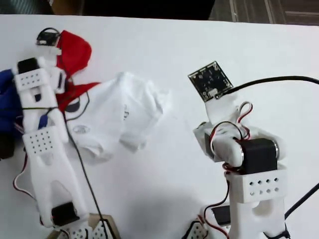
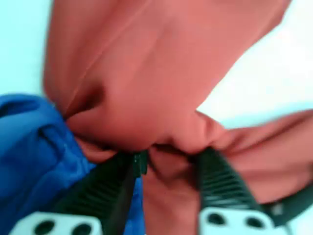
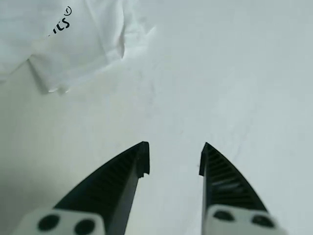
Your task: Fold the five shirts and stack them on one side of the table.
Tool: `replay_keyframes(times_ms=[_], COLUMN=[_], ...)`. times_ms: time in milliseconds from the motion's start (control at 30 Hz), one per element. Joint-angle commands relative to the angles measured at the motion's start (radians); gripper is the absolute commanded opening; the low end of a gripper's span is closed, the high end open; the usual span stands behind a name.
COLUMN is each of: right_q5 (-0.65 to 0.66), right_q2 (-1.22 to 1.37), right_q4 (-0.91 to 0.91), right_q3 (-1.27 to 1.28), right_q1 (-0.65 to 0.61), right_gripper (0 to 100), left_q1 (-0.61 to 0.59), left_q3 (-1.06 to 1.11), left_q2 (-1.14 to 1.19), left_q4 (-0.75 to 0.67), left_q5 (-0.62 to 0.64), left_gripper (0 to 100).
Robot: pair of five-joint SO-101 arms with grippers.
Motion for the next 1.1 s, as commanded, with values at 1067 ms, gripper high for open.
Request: replay_keyframes(times_ms=[1067], right_q5=[0.006], right_q2=[0.012], right_q4=[-0.283], right_q3=[0.247], right_q1=[-0.371], right_gripper=[18.0], left_q1=[-0.761], left_q3=[-0.131], left_q2=[-0.664], left_q4=[0.29], left_q5=[-0.121], left_gripper=[32])
